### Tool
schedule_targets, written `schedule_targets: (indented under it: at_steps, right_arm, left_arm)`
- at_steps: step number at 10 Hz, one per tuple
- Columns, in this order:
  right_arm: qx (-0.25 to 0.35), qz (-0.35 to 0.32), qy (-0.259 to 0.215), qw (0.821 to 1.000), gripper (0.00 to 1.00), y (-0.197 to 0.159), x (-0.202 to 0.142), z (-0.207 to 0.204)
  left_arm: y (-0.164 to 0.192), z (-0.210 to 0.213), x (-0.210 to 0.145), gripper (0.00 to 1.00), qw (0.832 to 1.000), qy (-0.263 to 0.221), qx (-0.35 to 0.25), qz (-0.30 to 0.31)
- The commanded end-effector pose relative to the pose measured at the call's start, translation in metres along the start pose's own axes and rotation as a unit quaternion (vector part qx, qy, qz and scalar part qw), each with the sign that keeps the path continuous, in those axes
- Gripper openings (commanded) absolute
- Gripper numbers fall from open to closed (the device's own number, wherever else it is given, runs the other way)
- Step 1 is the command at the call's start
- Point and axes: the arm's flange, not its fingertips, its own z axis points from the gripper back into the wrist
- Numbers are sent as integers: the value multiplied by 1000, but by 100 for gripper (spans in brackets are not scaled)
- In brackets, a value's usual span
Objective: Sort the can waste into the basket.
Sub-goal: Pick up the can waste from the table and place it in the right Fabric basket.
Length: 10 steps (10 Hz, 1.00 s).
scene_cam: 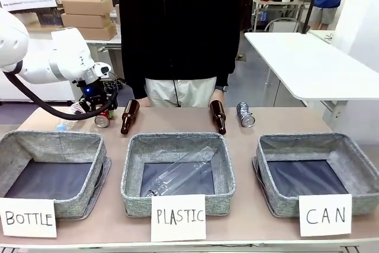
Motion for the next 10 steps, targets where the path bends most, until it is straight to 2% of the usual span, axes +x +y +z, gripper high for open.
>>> schedule_targets:
  at_steps: [1, 2, 3, 4, 5, 7, 8, 9, 10]
  right_arm:
    - [13, 9, -1, 1000, 100, 1, 1, 0]
    - [13, 9, -1, 1000, 100, 1, 1, 0]
    - [13, 9, -1, 1000, 100, 1, 1, 0]
    - [13, 9, -1, 1000, 100, 1, 1, 0]
    - [13, 9, -1, 1000, 100, 1, 1, 0]
    - [13, 9, -1, 1000, 100, 1, 1, 0]
    - [13, 9, -1, 1000, 100, 1, 1, 0]
    - [13, 9, -1, 1000, 100, 1, 1, 0]
    - [13, 9, -1, 1000, 100, 1, 1, 0]
  left_arm:
    - [5, 72, -33, 0, 1000, -4, -30, 9]
    - [12, 135, -83, 0, 998, 13, -56, -10]
    - [22, 184, -146, 0, 997, 8, -54, -53]
    - [32, 213, -208, 0, 987, 39, -87, -127]
    - [36, 228, -259, 0, 988, 25, -81, -127]
    - [33, 230, -350, 0, 978, 45, -80, -187]
    - [35, 232, -384, 0, 977, 10, -79, -198]
    - [38, 235, -398, 0, 978, -52, -89, -183]
    - [55, 235, -389, 0, 982, -66, -91, -150]
